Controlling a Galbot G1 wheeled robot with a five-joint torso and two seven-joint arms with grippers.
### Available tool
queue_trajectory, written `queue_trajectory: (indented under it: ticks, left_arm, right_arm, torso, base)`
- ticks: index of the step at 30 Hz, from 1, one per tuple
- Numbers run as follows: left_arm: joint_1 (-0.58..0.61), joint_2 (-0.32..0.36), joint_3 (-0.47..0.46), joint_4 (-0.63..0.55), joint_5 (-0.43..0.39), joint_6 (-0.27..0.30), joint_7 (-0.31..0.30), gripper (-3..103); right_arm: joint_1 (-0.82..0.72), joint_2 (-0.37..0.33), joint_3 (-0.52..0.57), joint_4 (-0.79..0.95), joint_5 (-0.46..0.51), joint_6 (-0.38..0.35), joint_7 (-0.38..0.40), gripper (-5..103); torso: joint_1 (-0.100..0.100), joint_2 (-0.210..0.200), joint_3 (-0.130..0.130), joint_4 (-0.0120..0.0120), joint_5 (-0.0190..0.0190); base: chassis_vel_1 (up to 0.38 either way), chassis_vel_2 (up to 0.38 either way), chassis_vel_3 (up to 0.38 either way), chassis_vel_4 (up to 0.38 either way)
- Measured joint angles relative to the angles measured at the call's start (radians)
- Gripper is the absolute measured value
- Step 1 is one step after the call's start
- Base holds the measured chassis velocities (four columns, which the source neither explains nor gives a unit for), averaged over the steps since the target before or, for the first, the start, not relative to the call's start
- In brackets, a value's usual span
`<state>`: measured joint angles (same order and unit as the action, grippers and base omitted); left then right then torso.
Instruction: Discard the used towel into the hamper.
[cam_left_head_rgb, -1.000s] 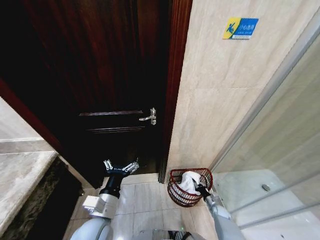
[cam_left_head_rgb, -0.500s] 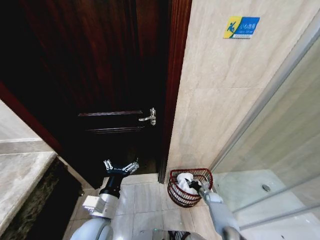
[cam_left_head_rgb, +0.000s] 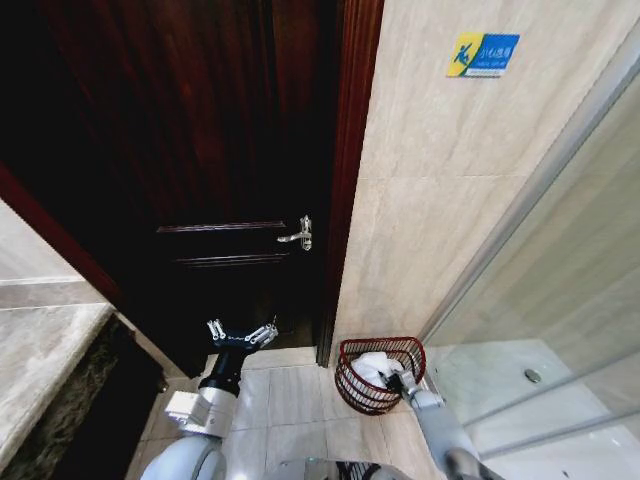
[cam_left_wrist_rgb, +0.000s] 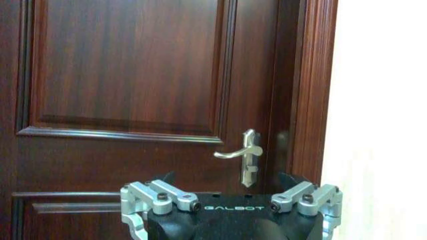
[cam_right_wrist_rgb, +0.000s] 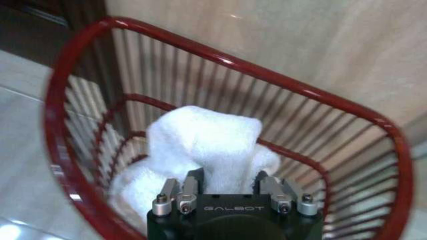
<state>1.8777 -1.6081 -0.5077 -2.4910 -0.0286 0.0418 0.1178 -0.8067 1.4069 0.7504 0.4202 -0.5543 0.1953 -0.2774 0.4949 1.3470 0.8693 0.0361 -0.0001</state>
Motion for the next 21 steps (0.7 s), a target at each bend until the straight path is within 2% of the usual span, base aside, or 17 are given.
queue_trajectory:
  ticks: [3,4,6,7,9,11,12,14,16,18,20,21]
  left_arm:
    - [0.0,0.0,0.0,0.0,0.0,0.0,0.0,100]
    - [0.0,0.0,0.0,0.0,0.0,0.0,0.0,100]
    - [0.0,0.0,0.0,0.0,0.0,0.0,0.0,100]
    - [0.0,0.0,0.0,0.0,0.0,0.0,0.0,100]
    - [0.0,0.0,0.0,0.0,0.0,0.0,0.0,100]
    - [0.0,0.0,0.0,0.0,0.0,0.0,0.0,100]
    - [0.0,0.0,0.0,0.0,0.0,0.0,0.0,100]
    - [0.0,0.0,0.0,0.0,0.0,0.0,0.0,100]
    - [0.0,0.0,0.0,0.0,0.0,0.0,0.0,100]
    - [0.0,0.0,0.0,0.0,0.0,0.0,0.0,100]
    - [0.0,0.0,0.0,0.0,0.0,0.0,0.0,100]
    - [0.0,0.0,0.0,0.0,0.0,0.0,0.0,100]
  right_arm:
    - [-0.003,0.014,-0.002,0.018,0.01,0.001,0.009,54]
    - [-0.007,0.025,-0.006,0.027,0.057,0.022,-0.043,60]
    - [-0.017,0.044,-0.019,0.033,0.21,0.075,-0.215,71]
    - [-0.028,0.057,-0.026,0.045,0.266,0.081,-0.26,76]
    - [-0.035,0.07,-0.026,0.049,0.296,0.082,-0.264,76]
    - [-0.044,0.086,-0.02,0.053,0.284,0.061,-0.18,86]
    - [-0.044,0.086,-0.02,0.053,0.284,0.061,-0.18,86]
    - [-0.057,0.08,-0.011,0.061,0.222,0.027,-0.058,96]
    - [-0.062,0.06,0.005,0.059,0.17,0.016,0.072,100]
    - [-0.074,0.047,0.009,0.076,0.185,0.016,0.103,100]
    - [-0.115,0.029,0.01,0.146,0.261,0.025,0.116,100]
    - [-0.115,0.029,0.01,0.146,0.261,0.025,0.116,100]
  torso:
    - [0.0,0.0,0.0,-0.0001,-0.0002]
    - [0.0,0.0,0.0,-0.0001,-0.0003]
    - [0.0,0.0,0.0,0.0005,0.0002]
    - [0.0,0.0,0.0,0.0004,0.0006]
    - [0.0,0.0,0.0,0.0003,0.0004]
    - [0.0,0.0,0.0,0.0005,0.0006]
    - [0.0,0.0,0.0,0.0005,0.0006]
    - [0.0,0.0,0.0,-0.0001,-0.0002]
    - [0.0,0.0,0.0,-0.0001,0.0004]
    - [0.0,0.0,0.0,0.0002,-0.0003]
    - [0.0,0.0,0.0,-0.0001,0.0002]
    - [0.0,0.0,0.0,-0.0001,0.0002]
  base:
    - [0.0,0.0,0.0,0.0]
    - [0.0,0.0,0.0,0.0]
    - [0.0,0.0,0.0,0.0]
    - [0.0,0.0,0.0,0.0]
    - [0.0,0.0,0.0,0.0]
    - [0.0,0.0,0.0,0.0]
    - [0.0,0.0,0.0,0.0]
    - [0.0,0.0,0.0,0.0]
    - [0.0,0.0,0.0,0.0]
    - [0.0,0.0,0.0,0.0]
    - [0.0,0.0,0.0,0.0]
    - [0.0,0.0,0.0,0.0]
